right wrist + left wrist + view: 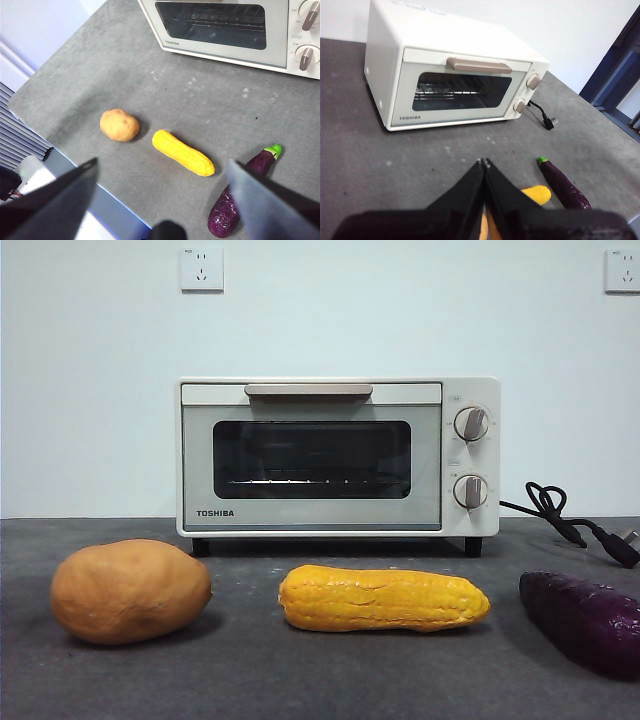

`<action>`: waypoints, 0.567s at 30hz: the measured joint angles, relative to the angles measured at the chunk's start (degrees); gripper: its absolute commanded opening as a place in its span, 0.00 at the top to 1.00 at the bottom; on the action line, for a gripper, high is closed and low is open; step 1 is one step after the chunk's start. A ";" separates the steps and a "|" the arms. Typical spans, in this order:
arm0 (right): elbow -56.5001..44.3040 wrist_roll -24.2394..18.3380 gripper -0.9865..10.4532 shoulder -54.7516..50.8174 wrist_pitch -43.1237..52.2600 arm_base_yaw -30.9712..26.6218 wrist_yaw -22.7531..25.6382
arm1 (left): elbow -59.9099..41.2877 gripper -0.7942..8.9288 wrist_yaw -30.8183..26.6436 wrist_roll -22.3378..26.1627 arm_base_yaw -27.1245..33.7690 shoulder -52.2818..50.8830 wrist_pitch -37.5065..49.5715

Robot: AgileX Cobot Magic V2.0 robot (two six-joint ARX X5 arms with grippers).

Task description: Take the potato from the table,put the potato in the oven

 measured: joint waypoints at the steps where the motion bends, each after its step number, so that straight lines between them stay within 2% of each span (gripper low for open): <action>1: 0.00 0.00 0.31 0.00 0.00 0.00 0.00 | 0.00 0.93 0.00 0.00 0.00 0.52 0.48; 8: 0.00 0.33 0.31 0.00 0.02 0.00 -0.09 | 3.13 0.93 1.07 0.09 -2.29 9.62 7.19; 17: 0.00 0.44 0.31 1.14 0.02 0.00 -0.09 | 15.19 0.93 -0.92 2.75 -9.20 30.56 16.37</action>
